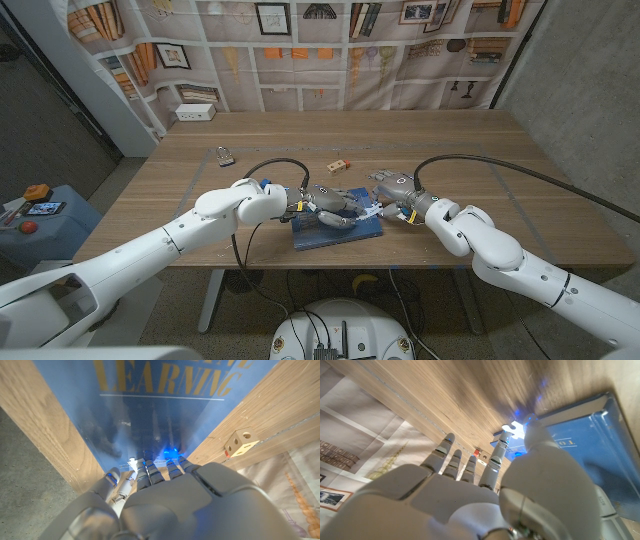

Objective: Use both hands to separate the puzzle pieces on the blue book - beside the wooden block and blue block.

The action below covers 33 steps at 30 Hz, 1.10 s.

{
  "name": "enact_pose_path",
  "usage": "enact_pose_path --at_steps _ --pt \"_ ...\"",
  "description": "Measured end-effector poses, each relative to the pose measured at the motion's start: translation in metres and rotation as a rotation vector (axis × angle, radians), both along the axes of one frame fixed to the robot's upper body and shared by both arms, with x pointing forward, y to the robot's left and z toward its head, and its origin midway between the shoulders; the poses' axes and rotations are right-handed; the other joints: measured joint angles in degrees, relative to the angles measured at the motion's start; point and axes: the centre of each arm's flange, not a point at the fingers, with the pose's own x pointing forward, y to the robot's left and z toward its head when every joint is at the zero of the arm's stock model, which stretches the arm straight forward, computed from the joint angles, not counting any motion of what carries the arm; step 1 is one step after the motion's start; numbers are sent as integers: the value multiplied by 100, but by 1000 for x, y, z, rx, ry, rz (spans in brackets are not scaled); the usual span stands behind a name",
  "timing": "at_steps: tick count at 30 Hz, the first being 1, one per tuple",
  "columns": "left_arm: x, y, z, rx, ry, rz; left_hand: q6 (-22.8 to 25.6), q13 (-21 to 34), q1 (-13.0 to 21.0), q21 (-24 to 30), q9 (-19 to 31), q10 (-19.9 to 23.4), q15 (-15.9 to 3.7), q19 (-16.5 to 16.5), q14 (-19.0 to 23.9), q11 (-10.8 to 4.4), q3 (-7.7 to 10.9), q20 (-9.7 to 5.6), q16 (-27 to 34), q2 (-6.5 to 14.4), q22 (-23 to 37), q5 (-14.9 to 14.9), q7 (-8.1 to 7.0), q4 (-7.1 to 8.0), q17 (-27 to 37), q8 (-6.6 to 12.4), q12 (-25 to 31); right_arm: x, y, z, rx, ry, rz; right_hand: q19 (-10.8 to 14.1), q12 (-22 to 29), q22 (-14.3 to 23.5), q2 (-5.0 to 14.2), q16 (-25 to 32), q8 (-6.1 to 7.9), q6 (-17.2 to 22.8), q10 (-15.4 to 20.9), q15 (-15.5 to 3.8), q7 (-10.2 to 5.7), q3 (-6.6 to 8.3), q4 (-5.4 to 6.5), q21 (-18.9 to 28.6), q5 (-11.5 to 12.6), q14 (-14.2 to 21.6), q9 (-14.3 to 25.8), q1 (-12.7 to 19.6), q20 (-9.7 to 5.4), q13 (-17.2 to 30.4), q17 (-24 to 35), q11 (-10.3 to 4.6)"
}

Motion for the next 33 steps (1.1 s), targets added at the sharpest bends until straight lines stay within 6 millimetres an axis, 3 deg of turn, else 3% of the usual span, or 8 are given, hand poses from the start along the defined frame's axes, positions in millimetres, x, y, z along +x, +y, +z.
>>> enact_pose_path --at_steps 33 --pt "0 2 -3 -8 10 11 39 -3 0 -25 -5 39 -10 0 72 -43 37 0 0 0 0 1 -42 10 0 -1 0 0 0 -2 11 -14 6 164 45 0 45 41 168 310 174 -130 41 -2 1 0 -4 130 35 45 -83 -29 27 -30"
